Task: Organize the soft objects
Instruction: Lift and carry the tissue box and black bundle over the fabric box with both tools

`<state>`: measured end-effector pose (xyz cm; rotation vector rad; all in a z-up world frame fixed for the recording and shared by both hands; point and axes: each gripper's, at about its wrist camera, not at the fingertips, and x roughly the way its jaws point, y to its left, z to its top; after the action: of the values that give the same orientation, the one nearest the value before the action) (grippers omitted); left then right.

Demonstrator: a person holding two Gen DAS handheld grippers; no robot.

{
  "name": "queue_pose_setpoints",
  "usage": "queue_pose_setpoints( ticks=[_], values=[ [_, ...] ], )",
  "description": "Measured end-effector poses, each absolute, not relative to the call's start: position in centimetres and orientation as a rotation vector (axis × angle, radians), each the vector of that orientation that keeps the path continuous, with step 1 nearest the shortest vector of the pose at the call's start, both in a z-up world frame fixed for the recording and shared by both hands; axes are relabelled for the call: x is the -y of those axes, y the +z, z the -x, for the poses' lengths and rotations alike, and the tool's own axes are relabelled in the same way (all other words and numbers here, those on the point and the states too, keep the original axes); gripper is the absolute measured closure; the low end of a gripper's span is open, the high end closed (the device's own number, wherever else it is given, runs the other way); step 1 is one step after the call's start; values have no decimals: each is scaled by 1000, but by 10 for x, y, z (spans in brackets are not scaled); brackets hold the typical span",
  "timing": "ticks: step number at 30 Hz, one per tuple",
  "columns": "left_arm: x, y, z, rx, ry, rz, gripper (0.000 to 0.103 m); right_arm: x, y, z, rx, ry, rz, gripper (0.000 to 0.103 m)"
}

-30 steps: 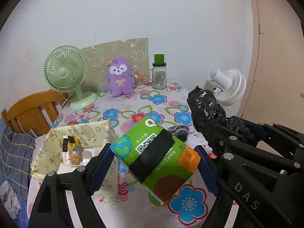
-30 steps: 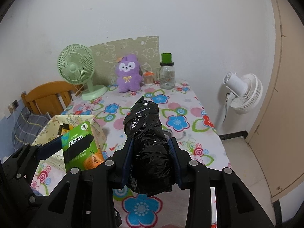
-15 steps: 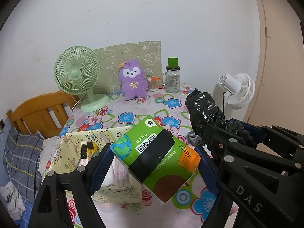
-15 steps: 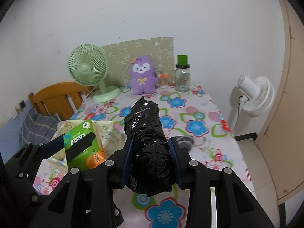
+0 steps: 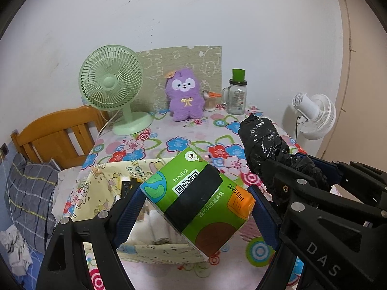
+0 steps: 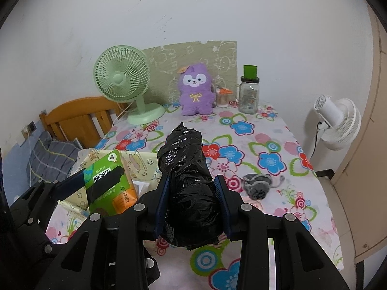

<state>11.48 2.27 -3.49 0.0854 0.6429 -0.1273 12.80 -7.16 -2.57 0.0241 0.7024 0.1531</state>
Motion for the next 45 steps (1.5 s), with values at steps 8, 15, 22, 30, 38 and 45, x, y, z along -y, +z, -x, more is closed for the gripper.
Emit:
queue_pose_setpoints(
  ticks=[8,15,22,30,38,45],
  values=[
    [-44,-41,-126,-652,-105,-75,17,50,-34,-141,-720,177,-17,63],
    [-62,-50,-137,-670,-84,-59,17,31,-41,-151,-736,201,-9,63],
    [-77,-58,-147,-681,-60,-56,17,14,-47,-162,-746,223,4,62],
    [-92,-71,-157,-708,-28,-48,16,0,-55,-171,-755,258,13,62],
    [-102,-83,-165,-737,-2,-45,15,-11,-64,-180,-768,273,12,63],
    [-115,-96,-172,-769,54,-44,15,-17,-70,-185,-776,293,-1,63]
  ],
)
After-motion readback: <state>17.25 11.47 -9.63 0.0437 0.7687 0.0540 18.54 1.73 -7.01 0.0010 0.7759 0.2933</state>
